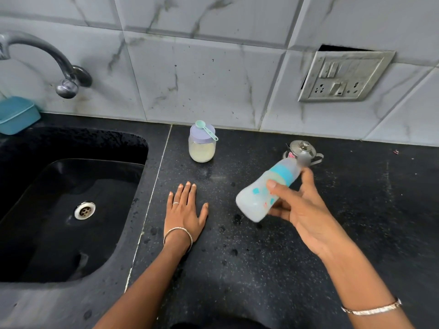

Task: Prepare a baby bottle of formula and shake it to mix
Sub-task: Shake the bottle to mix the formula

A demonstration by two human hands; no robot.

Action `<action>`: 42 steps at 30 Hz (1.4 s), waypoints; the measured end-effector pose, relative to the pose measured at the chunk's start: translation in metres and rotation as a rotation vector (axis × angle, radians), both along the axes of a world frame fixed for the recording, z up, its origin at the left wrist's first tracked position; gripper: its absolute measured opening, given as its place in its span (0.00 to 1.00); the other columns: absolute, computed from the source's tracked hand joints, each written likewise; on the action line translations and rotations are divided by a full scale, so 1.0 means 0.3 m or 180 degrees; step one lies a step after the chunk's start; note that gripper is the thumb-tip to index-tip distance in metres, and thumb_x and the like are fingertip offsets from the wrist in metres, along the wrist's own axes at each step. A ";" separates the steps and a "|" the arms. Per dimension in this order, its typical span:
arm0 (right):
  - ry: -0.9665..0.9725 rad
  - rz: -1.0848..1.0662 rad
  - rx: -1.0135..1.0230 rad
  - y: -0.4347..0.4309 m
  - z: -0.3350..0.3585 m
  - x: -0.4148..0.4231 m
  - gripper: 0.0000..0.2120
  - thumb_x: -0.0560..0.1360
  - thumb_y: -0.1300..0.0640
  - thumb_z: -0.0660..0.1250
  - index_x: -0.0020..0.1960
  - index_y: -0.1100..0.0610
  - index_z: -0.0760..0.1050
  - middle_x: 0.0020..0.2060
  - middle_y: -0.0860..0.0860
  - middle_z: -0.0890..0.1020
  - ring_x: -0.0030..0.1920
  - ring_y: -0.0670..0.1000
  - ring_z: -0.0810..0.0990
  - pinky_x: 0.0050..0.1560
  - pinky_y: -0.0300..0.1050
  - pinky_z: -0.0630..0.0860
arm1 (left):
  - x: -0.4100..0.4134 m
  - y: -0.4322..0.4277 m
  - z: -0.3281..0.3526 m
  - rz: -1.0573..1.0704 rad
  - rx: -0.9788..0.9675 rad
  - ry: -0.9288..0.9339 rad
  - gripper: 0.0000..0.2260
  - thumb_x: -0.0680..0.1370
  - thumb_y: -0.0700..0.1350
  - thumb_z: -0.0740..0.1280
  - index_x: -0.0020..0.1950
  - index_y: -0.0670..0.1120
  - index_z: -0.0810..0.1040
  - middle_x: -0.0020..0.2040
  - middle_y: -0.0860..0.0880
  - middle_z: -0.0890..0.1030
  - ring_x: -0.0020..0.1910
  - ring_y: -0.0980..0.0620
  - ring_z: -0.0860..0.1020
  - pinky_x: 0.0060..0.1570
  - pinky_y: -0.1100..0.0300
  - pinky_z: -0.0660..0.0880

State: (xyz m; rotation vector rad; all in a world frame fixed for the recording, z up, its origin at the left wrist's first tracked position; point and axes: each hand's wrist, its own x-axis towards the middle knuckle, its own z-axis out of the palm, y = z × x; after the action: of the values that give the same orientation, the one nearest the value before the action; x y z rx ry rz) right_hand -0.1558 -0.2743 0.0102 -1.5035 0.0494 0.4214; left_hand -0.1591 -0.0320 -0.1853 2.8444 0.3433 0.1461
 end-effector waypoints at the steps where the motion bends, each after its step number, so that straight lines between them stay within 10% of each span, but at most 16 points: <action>1: 0.0036 0.0237 -0.0160 0.001 0.005 -0.008 0.42 0.63 0.53 0.79 0.72 0.38 0.66 0.54 0.59 0.86 0.52 0.55 0.88 0.41 0.46 0.84 | 0.000 0.001 0.000 -0.0002 -0.0002 -0.0004 0.35 0.79 0.64 0.42 0.81 0.47 0.57 0.82 0.49 0.59 0.82 0.49 0.54 0.80 0.48 0.47; 23: 0.0021 0.0591 -0.0524 0.011 0.039 0.003 0.39 0.62 0.54 0.80 0.69 0.38 0.71 0.48 0.58 0.89 0.47 0.56 0.89 0.39 0.48 0.84 | 0.000 0.002 0.004 -0.0018 -0.0053 -0.0016 0.36 0.79 0.64 0.41 0.82 0.47 0.56 0.82 0.49 0.58 0.82 0.49 0.53 0.80 0.48 0.46; 28: -0.0128 -0.0322 -0.0114 -0.016 0.026 0.059 0.34 0.65 0.52 0.78 0.68 0.39 0.69 0.52 0.53 0.86 0.49 0.51 0.88 0.41 0.46 0.84 | -0.001 0.003 0.003 -0.0014 -0.0029 0.0015 0.35 0.79 0.64 0.41 0.82 0.47 0.56 0.82 0.49 0.57 0.82 0.49 0.52 0.80 0.48 0.45; 32: 0.0109 0.0554 -0.0717 -0.026 0.056 0.042 0.37 0.61 0.53 0.79 0.67 0.36 0.71 0.48 0.59 0.89 0.46 0.54 0.89 0.39 0.46 0.85 | -0.002 0.002 0.005 -0.0015 -0.0032 -0.0004 0.35 0.79 0.64 0.41 0.82 0.47 0.56 0.82 0.49 0.58 0.82 0.49 0.52 0.80 0.48 0.46; 37: -0.0078 -0.0455 -0.0194 -0.027 0.024 0.067 0.31 0.70 0.54 0.77 0.68 0.40 0.69 0.56 0.54 0.84 0.50 0.52 0.88 0.41 0.45 0.85 | -0.001 0.002 0.004 -0.0020 -0.0030 0.0018 0.35 0.79 0.64 0.41 0.82 0.47 0.56 0.82 0.49 0.58 0.82 0.49 0.52 0.80 0.48 0.45; 42: 0.0116 0.0569 -0.0757 -0.006 0.026 0.014 0.37 0.63 0.54 0.81 0.67 0.35 0.72 0.50 0.61 0.88 0.48 0.55 0.89 0.42 0.50 0.85 | 0.000 0.003 0.003 -0.0021 -0.0015 0.0006 0.35 0.79 0.64 0.42 0.82 0.47 0.56 0.82 0.49 0.58 0.82 0.49 0.52 0.80 0.48 0.46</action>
State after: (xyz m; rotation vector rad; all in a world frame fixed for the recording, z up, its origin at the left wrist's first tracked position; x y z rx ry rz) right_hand -0.1515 -0.2760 0.0180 -1.7415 -0.0066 0.6031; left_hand -0.1592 -0.0311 -0.1844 2.8408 0.3342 0.1412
